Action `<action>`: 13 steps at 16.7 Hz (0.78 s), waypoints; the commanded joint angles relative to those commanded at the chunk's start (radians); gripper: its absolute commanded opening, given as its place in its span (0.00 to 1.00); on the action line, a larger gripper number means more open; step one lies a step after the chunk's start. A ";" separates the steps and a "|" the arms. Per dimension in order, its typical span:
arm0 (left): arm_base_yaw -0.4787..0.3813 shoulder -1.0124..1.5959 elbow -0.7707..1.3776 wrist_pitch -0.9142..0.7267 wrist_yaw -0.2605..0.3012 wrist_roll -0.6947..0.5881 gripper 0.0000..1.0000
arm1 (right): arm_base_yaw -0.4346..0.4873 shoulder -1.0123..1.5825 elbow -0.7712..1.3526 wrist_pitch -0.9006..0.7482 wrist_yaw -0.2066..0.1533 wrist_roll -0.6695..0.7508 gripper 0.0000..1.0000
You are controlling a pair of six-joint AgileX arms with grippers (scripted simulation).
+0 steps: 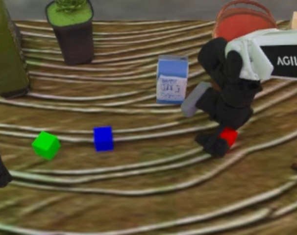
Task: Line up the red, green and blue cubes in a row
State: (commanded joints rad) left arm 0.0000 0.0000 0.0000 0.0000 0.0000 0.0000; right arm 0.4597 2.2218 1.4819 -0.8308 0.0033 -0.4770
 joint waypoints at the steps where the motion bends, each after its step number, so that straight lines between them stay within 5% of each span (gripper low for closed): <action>1: 0.000 0.000 0.000 0.000 0.000 0.000 1.00 | 0.000 0.000 0.000 0.000 0.000 0.000 0.10; 3: 0.000 0.000 0.000 0.000 0.000 0.000 1.00 | 0.000 0.000 0.000 0.000 0.000 0.000 0.00; 13: 0.000 0.000 0.000 0.000 0.000 0.000 1.00 | 0.002 -0.046 0.025 -0.039 -0.015 0.011 0.00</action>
State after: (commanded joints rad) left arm 0.0000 0.0000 0.0000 0.0000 0.0000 0.0000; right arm 0.4613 2.1755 1.5071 -0.8697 -0.0119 -0.4665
